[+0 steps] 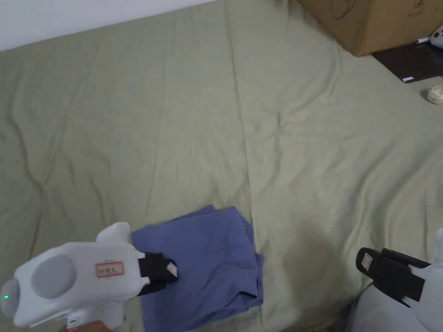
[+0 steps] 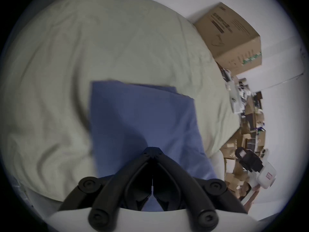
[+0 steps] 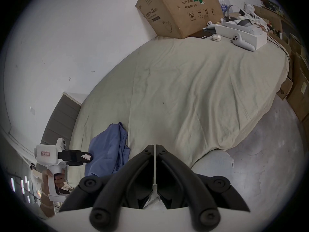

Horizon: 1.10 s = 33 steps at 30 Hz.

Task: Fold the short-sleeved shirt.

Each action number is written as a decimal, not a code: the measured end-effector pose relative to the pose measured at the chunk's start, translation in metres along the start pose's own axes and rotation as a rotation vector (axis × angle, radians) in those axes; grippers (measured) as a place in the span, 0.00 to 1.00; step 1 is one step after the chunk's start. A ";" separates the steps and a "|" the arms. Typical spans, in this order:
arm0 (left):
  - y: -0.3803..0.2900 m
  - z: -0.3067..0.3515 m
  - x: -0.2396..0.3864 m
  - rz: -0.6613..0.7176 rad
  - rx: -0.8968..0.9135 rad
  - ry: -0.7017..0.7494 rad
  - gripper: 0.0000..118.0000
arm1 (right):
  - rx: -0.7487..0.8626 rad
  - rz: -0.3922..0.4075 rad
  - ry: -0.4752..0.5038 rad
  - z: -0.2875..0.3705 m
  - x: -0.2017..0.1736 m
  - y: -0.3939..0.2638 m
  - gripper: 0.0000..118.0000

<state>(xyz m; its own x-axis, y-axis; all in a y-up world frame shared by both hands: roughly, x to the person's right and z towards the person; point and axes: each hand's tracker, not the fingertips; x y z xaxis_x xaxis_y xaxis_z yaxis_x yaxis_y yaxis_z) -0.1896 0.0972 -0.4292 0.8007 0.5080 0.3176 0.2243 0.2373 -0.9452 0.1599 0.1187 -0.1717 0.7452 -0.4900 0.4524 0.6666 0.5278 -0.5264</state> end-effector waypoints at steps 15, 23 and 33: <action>-0.024 -0.067 0.069 -0.143 -0.103 -0.167 0.03 | -0.052 0.087 0.013 -0.007 -0.024 0.000 0.03; -0.029 0.038 -0.029 0.043 0.146 -0.195 0.03 | -0.196 0.328 0.179 -0.067 -0.102 -0.003 0.03; -0.050 0.036 -0.129 0.312 0.156 -0.352 0.89 | -0.365 0.600 -0.005 -0.173 -0.150 -0.045 0.03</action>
<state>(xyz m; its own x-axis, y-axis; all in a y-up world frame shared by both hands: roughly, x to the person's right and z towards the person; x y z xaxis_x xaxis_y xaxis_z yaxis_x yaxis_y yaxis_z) -0.3245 0.0497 -0.4202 0.5739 0.8172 0.0533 -0.1037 0.1370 -0.9851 0.0150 0.0486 -0.3401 0.9830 -0.1834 0.0110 0.0919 0.4390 -0.8938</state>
